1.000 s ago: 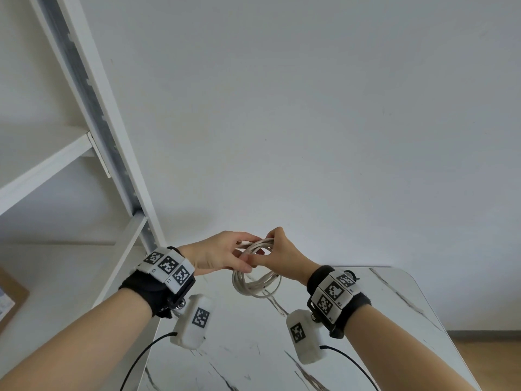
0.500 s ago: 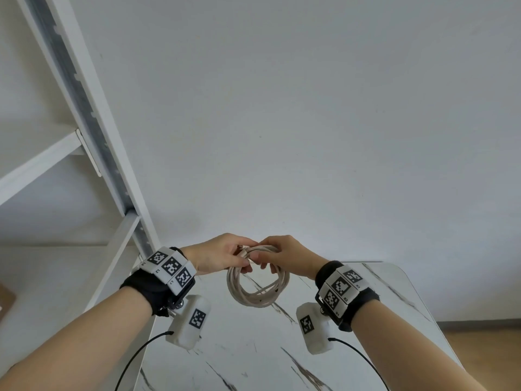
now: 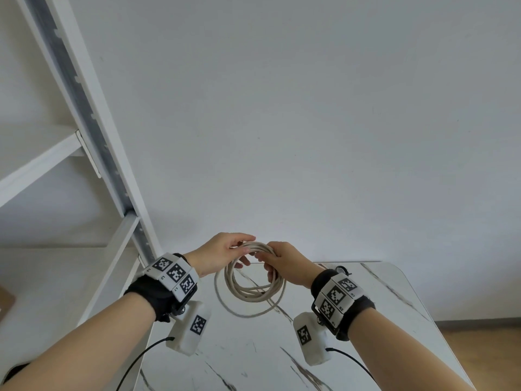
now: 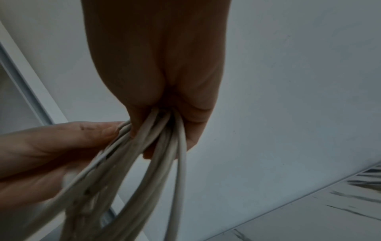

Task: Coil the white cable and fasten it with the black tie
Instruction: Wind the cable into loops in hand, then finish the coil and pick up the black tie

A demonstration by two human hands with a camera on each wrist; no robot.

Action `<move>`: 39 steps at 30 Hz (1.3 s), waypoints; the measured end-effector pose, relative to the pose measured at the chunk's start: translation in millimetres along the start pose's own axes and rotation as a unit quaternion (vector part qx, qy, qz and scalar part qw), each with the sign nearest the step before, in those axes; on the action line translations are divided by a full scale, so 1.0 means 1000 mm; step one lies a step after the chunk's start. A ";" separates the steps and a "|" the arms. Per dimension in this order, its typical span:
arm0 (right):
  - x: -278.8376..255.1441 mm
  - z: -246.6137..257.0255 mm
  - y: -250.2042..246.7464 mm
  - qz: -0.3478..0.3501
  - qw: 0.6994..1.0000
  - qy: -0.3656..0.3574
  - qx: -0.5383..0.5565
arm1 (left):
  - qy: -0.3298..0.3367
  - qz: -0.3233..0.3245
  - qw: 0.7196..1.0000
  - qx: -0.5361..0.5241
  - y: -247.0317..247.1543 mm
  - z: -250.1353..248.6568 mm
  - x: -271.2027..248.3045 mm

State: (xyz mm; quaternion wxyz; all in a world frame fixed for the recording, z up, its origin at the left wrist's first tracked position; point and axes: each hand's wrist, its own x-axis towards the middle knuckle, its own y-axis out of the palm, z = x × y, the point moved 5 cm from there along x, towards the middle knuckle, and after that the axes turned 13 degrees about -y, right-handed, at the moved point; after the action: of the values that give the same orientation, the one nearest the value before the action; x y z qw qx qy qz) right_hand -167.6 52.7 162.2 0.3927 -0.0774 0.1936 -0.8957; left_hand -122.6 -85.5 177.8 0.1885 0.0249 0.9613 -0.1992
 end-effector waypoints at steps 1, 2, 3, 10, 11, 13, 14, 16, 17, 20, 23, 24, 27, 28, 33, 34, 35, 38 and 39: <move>0.000 -0.001 0.001 0.002 1.000 0.004 0.001 | 0.003 -0.011 0.999 0.032 0.003 0.000 0.000; -0.001 -0.002 0.003 0.004 1.000 0.006 0.000 | 0.001 -0.018 0.998 0.055 0.006 0.002 0.000; -0.001 -0.003 0.003 0.004 1.000 0.007 -0.006 | -0.007 -0.021 0.998 0.064 0.008 0.005 0.000; -0.002 -0.005 0.008 0.041 0.997 0.001 -0.068 | -0.050 0.026 0.997 -0.052 0.017 0.016 -0.002; -0.003 -0.007 0.007 0.035 0.997 0.008 -0.073 | -0.055 0.023 0.995 -0.080 0.018 0.017 -0.001; -0.003 -0.008 0.002 0.007 0.997 0.017 -0.078 | -0.041 -0.076 0.993 -0.081 0.011 0.017 -0.001; -0.003 -0.009 -0.002 -0.013 0.996 0.020 -0.082 | -0.021 -0.153 0.984 -0.088 0.005 0.016 -0.003; -0.003 -0.012 -0.011 -0.058 0.995 0.028 -0.082 | 0.018 -0.256 0.954 -0.155 -0.001 0.012 -0.015; -0.003 -0.014 -0.016 -0.081 0.994 0.033 -0.072 | 0.020 -0.243 0.950 -0.196 0.002 0.013 -0.018; -0.004 -0.020 -0.024 -0.148 0.987 0.047 -0.027 | -0.061 -0.005 0.968 -0.244 0.035 0.023 -0.022; -0.007 -0.021 -0.029 -0.195 0.979 0.056 -0.001 | -0.168 0.249 0.934 -0.192 0.079 0.039 -0.033; -0.007 -0.020 -0.030 -0.209 0.976 0.057 0.011 | -0.189 0.293 0.918 -0.189 0.089 0.045 -0.034; -0.007 -0.017 -0.033 -0.237 0.969 0.057 0.052 | -0.234 0.365 0.861 -0.267 0.111 0.058 -0.030; -0.007 -0.016 -0.034 -0.243 0.966 0.056 0.064 | -0.244 0.367 0.844 -0.304 0.115 0.061 -0.027; -0.007 -0.015 -0.037 -0.264 0.955 0.054 0.120 | -0.237 0.319 0.815 -0.421 0.113 0.059 -0.012; -0.008 -0.016 -0.038 -0.270 0.952 0.056 0.129 | -0.240 0.315 0.814 -0.424 0.112 0.058 -0.010; -0.008 -0.016 -0.039 -0.278 0.949 0.057 0.137 | -0.246 0.317 0.813 -0.421 0.113 0.057 -0.010; -0.008 -0.018 -0.040 -0.297 0.940 0.062 0.156 | -0.250 0.358 0.818 -0.375 0.122 0.053 -0.014; -0.008 -0.018 -0.040 -0.301 0.938 0.062 0.162 | -0.246 0.374 0.818 -0.361 0.126 0.051 -0.016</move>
State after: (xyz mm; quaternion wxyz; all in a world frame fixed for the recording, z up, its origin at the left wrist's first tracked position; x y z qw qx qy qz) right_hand -194.8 88.2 162.3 0.0994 -0.0114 0.0380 -0.9943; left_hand -74.1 11.0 92.8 0.4742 0.2633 0.8025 0.2484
